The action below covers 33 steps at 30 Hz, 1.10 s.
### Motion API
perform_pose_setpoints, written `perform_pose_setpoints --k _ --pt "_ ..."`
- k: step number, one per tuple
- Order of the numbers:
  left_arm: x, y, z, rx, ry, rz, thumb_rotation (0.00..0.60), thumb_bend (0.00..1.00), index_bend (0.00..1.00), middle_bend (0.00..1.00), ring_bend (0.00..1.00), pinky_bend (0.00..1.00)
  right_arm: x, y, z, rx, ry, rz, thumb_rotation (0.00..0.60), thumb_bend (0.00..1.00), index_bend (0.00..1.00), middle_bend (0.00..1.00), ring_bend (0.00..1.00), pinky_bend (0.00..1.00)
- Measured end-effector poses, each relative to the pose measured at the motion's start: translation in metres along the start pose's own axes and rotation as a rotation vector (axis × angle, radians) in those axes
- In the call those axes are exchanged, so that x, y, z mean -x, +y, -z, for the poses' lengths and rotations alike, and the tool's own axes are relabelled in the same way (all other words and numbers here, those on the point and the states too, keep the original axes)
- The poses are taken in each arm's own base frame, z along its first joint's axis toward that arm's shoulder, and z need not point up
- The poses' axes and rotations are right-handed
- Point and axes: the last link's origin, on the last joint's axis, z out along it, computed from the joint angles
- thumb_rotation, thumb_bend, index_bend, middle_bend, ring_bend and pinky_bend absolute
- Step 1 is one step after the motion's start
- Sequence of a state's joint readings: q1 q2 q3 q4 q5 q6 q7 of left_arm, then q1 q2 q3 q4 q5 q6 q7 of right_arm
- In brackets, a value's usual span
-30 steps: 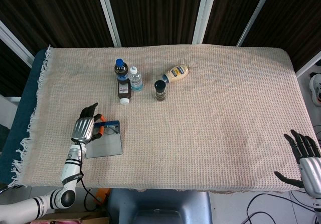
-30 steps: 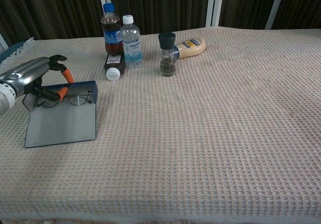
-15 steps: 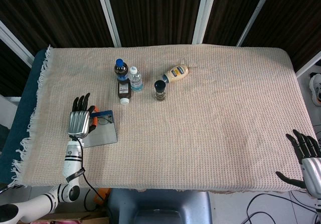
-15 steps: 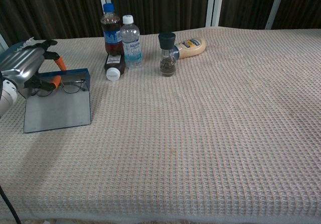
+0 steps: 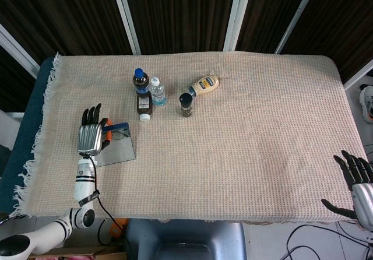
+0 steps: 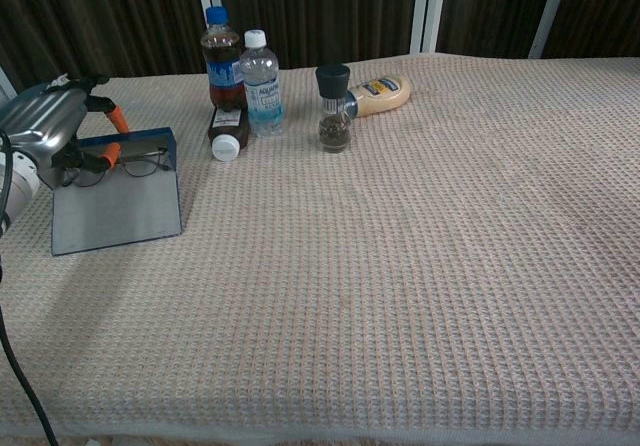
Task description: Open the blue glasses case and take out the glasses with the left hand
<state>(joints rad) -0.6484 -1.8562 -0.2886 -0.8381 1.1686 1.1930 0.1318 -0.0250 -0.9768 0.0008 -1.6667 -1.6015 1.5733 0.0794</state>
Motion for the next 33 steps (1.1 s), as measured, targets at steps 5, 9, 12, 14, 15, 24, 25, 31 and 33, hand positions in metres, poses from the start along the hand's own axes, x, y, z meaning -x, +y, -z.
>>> perform_pose_setpoints --k 5,9,12,14,15,24,25,31,33 --pt "0.002 -0.004 -0.001 0.007 0.023 -0.013 0.6 0.46 0.45 0.0 0.0 0.0 -0.001 0.001 0.001 0.001 0.005 -0.003 0.6 0.1 0.0 0.0 0.0 0.0" --pt "0.005 -0.007 -0.003 0.015 0.049 -0.04 0.6 0.46 0.45 0.0 0.0 0.0 -0.001 0.001 0.001 0.002 0.006 -0.003 0.6 0.1 0.0 0.0 0.0 0.0" --pt "0.007 -0.009 -0.004 0.019 0.063 -0.051 0.6 0.46 0.45 0.0 0.0 0.0 -0.002 0.001 0.001 0.003 0.008 -0.003 0.6 0.1 0.0 0.0 0.0 0.0" --pt "0.007 -0.009 -0.004 0.021 0.072 -0.057 0.6 0.46 0.45 0.0 0.0 0.0 -0.002 0.001 0.001 0.003 0.009 -0.004 0.6 0.1 0.0 0.0 0.0 0.0" --pt "0.008 -0.009 -0.005 0.023 0.078 -0.062 0.6 0.46 0.45 0.0 0.0 0.0 -0.002 0.001 0.001 0.003 0.009 -0.004 0.6 0.1 0.0 0.0 0.0 0.0" --pt "0.014 -0.01 -0.003 0.039 0.087 -0.079 0.6 0.46 0.44 0.0 0.0 0.0 -0.002 0.001 0.001 0.003 0.01 -0.003 0.6 0.1 0.0 0.0 0.0 0.0" --pt "0.015 -0.01 -0.003 0.039 0.085 -0.077 0.6 0.46 0.44 0.0 0.0 0.0 -0.002 0.001 0.001 0.003 0.011 -0.004 0.6 0.1 0.0 0.0 0.0 0.0" --pt "0.016 -0.011 -0.007 0.023 0.069 -0.061 0.6 0.46 0.44 0.0 0.0 0.0 -0.002 0.001 0.002 0.001 0.01 -0.005 0.6 0.1 0.0 0.0 0.0 0.0" --pt "0.015 -0.012 -0.01 0.014 0.068 -0.055 0.6 0.46 0.44 0.0 0.0 0.0 -0.002 0.001 0.002 0.001 0.011 -0.005 0.6 0.1 0.0 0.0 0.0 0.0"
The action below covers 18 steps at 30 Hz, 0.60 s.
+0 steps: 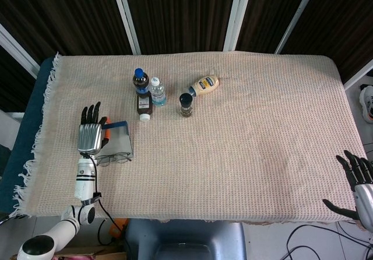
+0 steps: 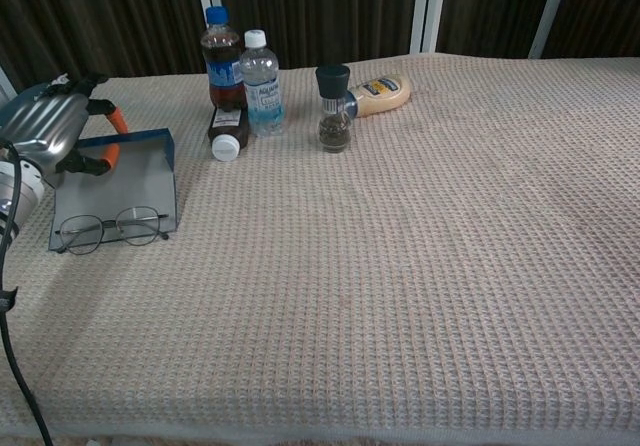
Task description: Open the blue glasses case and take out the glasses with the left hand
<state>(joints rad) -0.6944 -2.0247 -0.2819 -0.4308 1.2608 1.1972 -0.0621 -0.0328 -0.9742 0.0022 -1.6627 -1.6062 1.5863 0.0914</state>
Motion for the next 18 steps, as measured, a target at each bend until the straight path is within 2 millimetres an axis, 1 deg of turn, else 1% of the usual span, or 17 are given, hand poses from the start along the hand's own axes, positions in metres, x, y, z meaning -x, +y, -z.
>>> perform_pose_setpoints --k 8,14,16,18 --pt "-0.006 -0.001 -0.015 -0.029 0.001 0.004 0.6 0.46 0.43 0.0 0.0 0.0 -0.001 0.0 0.001 0.0 0.002 -0.003 0.6 0.1 0.0 0.0 0.0 0.0" --pt "-0.007 -0.003 -0.04 -0.084 -0.056 -0.017 0.6 0.46 0.4 0.0 0.0 0.0 -0.003 0.003 0.001 0.01 0.013 -0.008 0.6 0.1 0.0 0.0 0.0 0.0" --pt "-0.007 -0.004 -0.046 -0.103 -0.078 -0.026 0.6 0.46 0.36 0.0 0.0 0.0 -0.003 0.004 0.0 0.012 0.011 -0.006 0.6 0.1 0.0 0.0 0.0 0.0" --pt "-0.004 -0.005 -0.048 -0.114 -0.101 -0.03 0.6 0.45 0.31 0.0 0.0 0.0 -0.003 0.004 -0.001 0.014 0.009 -0.004 0.6 0.1 0.0 0.0 0.0 0.0"
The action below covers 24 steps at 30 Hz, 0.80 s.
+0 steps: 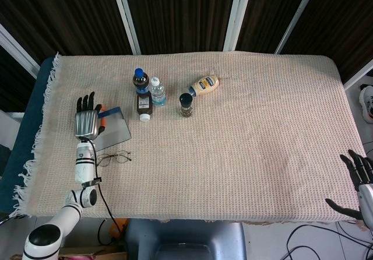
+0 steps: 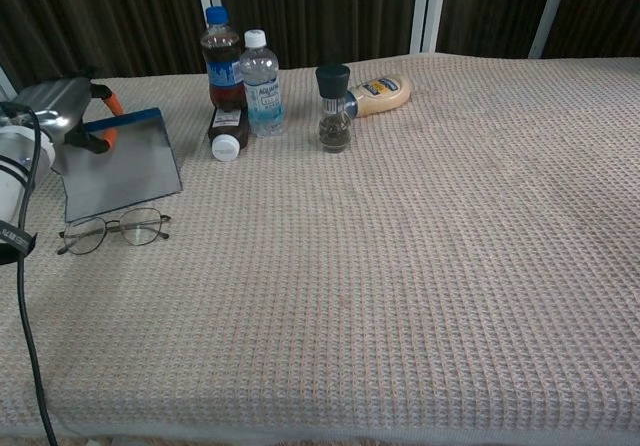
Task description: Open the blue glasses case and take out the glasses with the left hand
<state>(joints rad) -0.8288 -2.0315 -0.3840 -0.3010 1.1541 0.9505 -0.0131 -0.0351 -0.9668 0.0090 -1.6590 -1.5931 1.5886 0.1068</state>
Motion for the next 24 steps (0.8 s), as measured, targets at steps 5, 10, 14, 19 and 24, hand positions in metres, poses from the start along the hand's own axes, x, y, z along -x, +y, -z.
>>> perform_pose_setpoints --k 5,10,14,19,24 --pt "0.01 -0.005 0.001 -0.019 -0.069 -0.026 0.6 0.44 0.09 0.0 0.0 0.0 0.001 -0.001 0.0 0.0 -0.002 0.003 0.6 0.1 0.0 0.0 0.0 0.0" --pt "0.016 -0.008 0.004 -0.025 -0.13 -0.039 0.6 0.41 0.0 0.0 0.0 0.0 0.002 -0.002 0.0 -0.003 -0.007 0.009 0.6 0.1 0.0 0.0 0.0 0.0" --pt "0.014 -0.005 0.01 0.002 -0.152 -0.01 0.6 0.41 0.0 0.0 0.0 0.0 0.005 -0.004 -0.002 -0.012 -0.017 0.014 0.6 0.1 0.0 0.0 0.0 0.0" --pt "-0.002 0.001 0.032 0.085 -0.187 0.059 0.6 0.42 0.0 0.0 0.0 0.0 0.01 -0.007 -0.004 -0.021 -0.033 0.023 0.6 0.1 0.0 0.0 0.0 0.0" --pt "-0.037 -0.003 0.088 0.191 -0.239 0.137 0.6 0.42 0.0 0.0 0.0 0.0 0.018 -0.012 -0.006 -0.03 -0.058 0.047 0.6 0.1 0.0 0.0 0.0 0.0"
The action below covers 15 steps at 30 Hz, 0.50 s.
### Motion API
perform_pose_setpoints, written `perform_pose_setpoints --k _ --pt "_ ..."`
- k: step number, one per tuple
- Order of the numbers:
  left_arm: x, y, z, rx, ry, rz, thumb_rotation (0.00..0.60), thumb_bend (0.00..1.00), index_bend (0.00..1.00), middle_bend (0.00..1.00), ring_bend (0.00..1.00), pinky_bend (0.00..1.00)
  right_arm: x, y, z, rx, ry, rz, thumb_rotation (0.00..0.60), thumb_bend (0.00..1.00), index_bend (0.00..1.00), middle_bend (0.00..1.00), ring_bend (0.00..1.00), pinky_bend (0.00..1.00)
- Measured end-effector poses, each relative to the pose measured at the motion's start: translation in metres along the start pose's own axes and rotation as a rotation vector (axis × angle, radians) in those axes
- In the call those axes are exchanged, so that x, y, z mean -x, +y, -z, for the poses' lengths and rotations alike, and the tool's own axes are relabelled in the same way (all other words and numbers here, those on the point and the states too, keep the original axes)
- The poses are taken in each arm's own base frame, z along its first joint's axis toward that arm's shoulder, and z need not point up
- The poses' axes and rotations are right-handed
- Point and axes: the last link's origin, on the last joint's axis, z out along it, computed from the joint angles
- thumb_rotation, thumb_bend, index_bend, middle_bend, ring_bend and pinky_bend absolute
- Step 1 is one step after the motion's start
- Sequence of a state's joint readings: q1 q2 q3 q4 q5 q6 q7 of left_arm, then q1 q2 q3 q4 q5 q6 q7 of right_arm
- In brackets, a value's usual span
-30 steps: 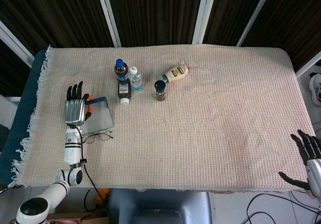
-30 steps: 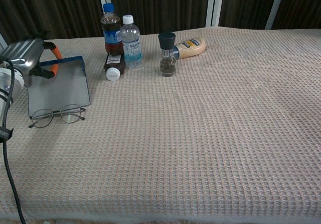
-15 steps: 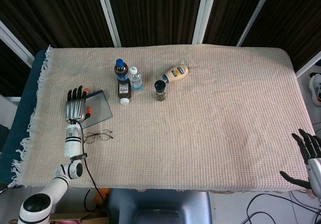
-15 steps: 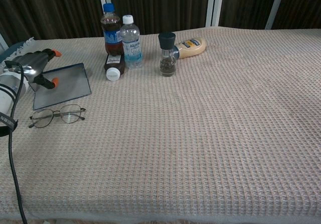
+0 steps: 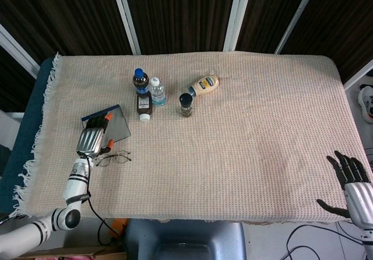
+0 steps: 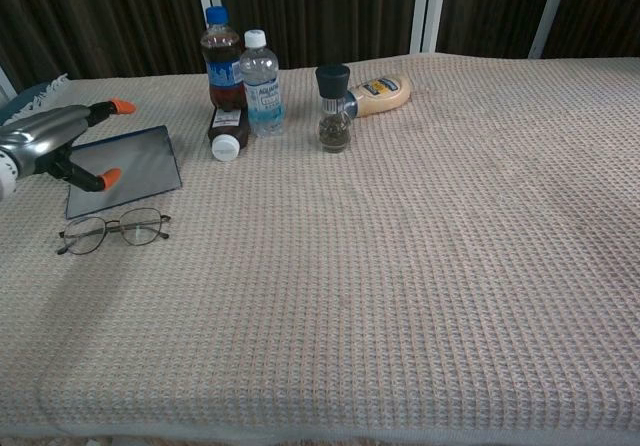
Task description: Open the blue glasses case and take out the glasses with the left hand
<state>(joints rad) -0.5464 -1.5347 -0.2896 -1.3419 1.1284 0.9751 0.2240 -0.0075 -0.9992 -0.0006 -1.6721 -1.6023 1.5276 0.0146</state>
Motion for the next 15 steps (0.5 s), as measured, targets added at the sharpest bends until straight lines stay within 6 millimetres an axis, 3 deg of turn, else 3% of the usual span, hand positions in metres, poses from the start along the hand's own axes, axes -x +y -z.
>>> perform_pose_setpoints --k 6,10,15 --pt "-0.031 -0.028 0.105 0.03 -0.032 0.004 0.6 0.42 0.0 0.0 0.0 0.0 0.008 -0.006 -0.004 -0.005 -0.025 0.022 0.6 0.1 0.0 0.0 0.0 0.0" --pt "-0.034 -0.037 0.146 0.054 0.006 0.016 0.6 0.42 0.0 0.0 0.0 0.0 0.011 -0.008 -0.006 -0.002 -0.031 0.03 0.6 0.1 0.0 0.0 0.0 0.0" --pt "-0.037 -0.063 0.185 0.069 0.123 -0.036 0.6 0.42 0.0 0.0 0.0 0.0 0.013 -0.008 -0.006 -0.003 -0.032 0.034 0.6 0.1 0.0 0.0 0.0 0.0"
